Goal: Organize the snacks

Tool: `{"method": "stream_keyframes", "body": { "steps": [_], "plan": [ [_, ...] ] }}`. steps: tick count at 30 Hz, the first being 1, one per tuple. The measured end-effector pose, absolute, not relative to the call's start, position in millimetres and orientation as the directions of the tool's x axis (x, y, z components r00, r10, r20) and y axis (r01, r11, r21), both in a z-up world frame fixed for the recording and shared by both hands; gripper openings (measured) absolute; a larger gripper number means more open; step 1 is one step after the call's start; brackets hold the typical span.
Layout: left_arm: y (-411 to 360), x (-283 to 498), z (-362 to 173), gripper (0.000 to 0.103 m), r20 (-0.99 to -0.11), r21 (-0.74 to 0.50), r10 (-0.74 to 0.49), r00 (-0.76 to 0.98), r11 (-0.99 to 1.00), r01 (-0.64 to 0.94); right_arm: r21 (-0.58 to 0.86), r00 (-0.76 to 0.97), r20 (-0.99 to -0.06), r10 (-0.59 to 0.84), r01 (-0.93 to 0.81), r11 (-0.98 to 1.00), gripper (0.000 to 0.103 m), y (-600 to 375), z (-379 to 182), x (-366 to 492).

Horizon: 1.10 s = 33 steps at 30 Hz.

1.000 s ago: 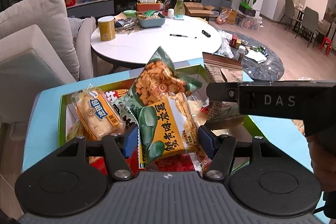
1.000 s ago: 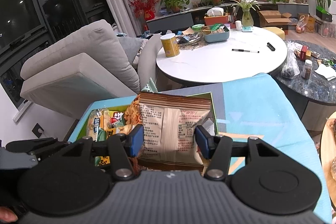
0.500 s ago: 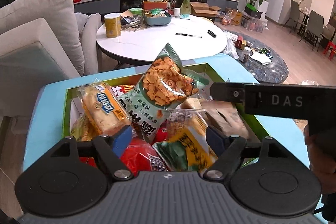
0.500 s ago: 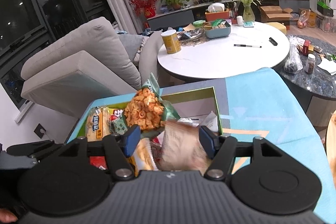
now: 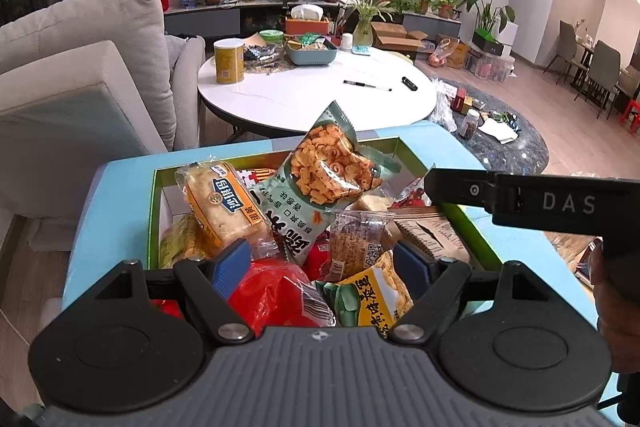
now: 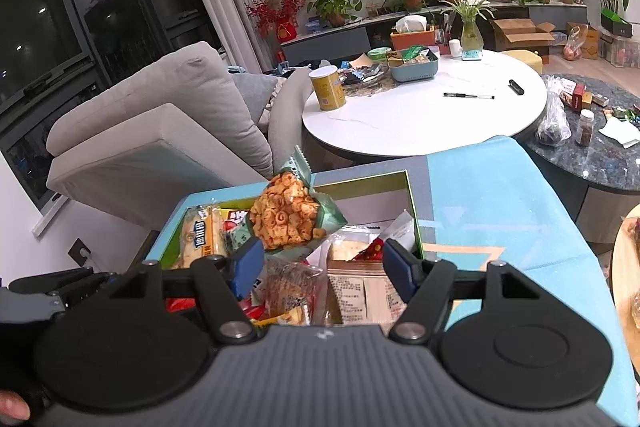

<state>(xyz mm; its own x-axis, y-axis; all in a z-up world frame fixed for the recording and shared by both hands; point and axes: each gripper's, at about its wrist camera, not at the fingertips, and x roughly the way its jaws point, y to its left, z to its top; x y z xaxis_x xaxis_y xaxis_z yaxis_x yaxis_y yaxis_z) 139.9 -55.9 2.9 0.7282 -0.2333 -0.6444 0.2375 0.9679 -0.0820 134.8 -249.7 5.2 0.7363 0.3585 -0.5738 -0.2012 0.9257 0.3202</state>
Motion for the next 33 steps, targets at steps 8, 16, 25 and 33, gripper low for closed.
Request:
{"method": "stream_keyframes", "body": {
  "steps": [8,16,25,33],
  "plan": [
    [-46.7,118.1,19.5,0.080,-0.606,-0.090,-0.229,0.762,0.971,0.220,0.314,0.752,-0.552,0.360,-0.212,0.925,0.086,-246.7,18.9,114.6],
    [-38.0,88.2,34.5,0.081,-0.570,-0.090,-0.231,0.789,0.971,0.220,0.308,0.770,-0.529,0.357,-0.218,0.926,0.086,-244.7,35.0,89.9],
    [-31.6,57.1,45.1,0.082,-0.541,-0.091,-0.235,0.807,0.971,0.221,0.287,0.788,-0.511,0.344,-0.221,0.932,0.086,-241.2,48.2,61.5],
    [-25.7,28.1,47.3,0.087,-0.517,-0.073,-0.207,0.830,0.978,0.198,0.268,0.793,-0.507,0.338,-0.228,0.936,0.086,-237.3,50.1,38.9]
  ]
}}
